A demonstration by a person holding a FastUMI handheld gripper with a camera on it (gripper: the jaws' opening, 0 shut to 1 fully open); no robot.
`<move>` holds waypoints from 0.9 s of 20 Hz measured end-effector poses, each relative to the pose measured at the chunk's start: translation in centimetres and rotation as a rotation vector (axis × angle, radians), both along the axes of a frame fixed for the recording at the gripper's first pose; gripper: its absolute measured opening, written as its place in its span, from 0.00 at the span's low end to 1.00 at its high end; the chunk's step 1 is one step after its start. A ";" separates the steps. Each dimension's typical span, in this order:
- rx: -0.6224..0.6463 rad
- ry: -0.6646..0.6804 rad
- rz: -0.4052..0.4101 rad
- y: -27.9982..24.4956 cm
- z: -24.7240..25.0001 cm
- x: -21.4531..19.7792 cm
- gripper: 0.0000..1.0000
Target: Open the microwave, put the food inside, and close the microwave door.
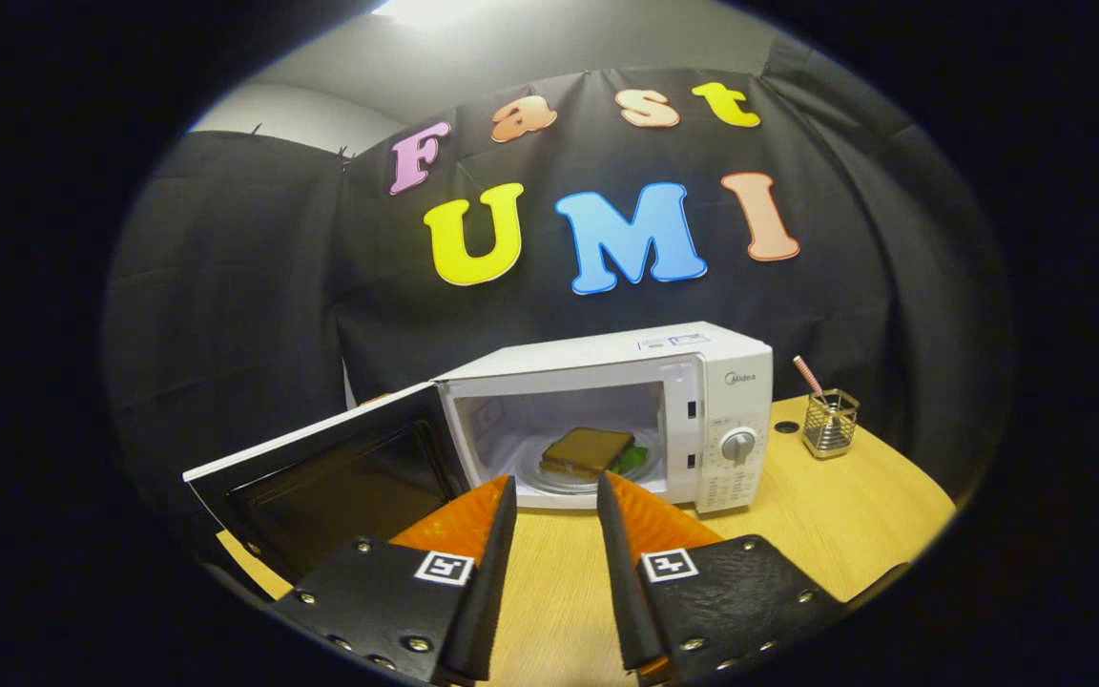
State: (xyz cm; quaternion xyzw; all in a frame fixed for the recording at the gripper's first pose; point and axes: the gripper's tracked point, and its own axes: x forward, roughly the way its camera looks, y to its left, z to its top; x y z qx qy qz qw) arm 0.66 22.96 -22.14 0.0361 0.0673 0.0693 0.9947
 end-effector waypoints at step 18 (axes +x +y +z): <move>0.073 -0.075 0.456 20.0 3.7 -12.1 0.03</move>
